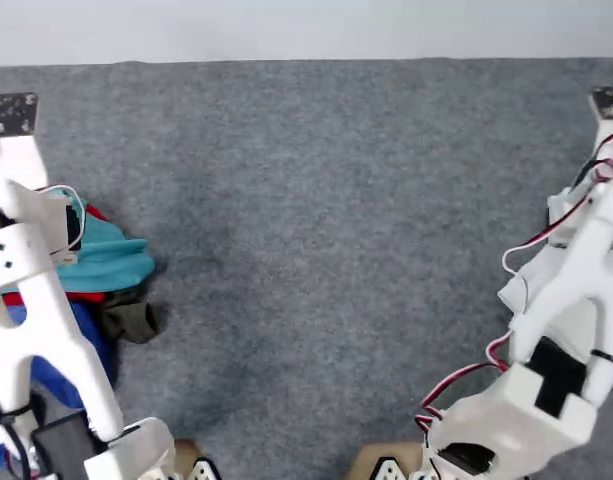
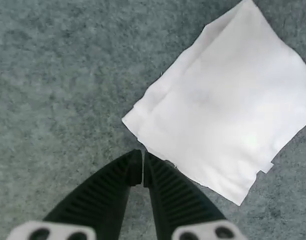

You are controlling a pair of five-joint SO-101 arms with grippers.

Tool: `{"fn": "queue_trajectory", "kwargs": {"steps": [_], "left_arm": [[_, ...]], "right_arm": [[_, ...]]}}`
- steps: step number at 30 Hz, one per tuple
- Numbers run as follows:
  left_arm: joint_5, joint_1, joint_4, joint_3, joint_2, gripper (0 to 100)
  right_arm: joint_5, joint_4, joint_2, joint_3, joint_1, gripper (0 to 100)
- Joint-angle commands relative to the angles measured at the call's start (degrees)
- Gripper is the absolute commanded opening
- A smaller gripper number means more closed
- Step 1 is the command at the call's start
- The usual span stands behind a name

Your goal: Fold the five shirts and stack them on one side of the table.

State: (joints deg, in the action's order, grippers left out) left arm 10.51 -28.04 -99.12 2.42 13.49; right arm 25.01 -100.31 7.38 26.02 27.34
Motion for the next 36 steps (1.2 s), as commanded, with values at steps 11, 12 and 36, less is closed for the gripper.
{"fn": "queue_trajectory", "kwargs": {"steps": [11, 12, 36], "left_arm": [[29.7, -15.3, -1.2, -0.1, 1.2, 22], [32.2, -15.9, -1.2, -0.1, 0.2, 22], [57.0, -19.7, 1.8, 0.5, -20.0, 0]], "right_arm": [[-1.1, -2.5, -19.1, -25.6, -7.8, 0.9], [-1.1, -2.5, -19.6, -27.1, -7.6, 0.9], [-4.7, -2.5, -22.9, -38.4, -7.7, 0.9]]}}
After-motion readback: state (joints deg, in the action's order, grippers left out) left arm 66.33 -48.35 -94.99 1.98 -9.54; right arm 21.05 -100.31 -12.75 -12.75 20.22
